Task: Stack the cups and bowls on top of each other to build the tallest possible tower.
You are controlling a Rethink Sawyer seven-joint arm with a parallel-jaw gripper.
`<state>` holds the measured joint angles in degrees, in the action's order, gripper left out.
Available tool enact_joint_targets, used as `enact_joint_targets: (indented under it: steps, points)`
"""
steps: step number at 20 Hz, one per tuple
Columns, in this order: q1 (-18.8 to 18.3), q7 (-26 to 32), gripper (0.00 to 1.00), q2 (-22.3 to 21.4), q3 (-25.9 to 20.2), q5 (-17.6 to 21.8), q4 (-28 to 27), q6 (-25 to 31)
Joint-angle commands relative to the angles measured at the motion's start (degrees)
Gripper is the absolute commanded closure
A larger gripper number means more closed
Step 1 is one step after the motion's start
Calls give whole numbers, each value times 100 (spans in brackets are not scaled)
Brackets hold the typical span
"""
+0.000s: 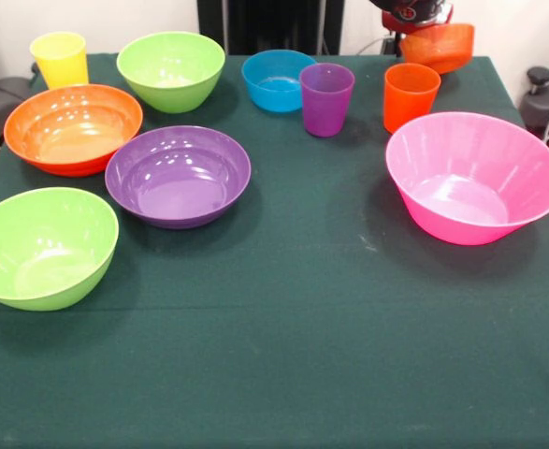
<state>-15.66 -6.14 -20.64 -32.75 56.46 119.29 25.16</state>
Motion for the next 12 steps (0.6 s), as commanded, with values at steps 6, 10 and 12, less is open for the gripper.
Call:
enact_joint_targets:
  steps: [6,10,12]
  points:
    - [94,-725,0,413,195,281,-1110,-4]
    - [137,-709,0,402,197,298,-1130,12]
    - [67,-640,0,443,150,239,-1131,52]
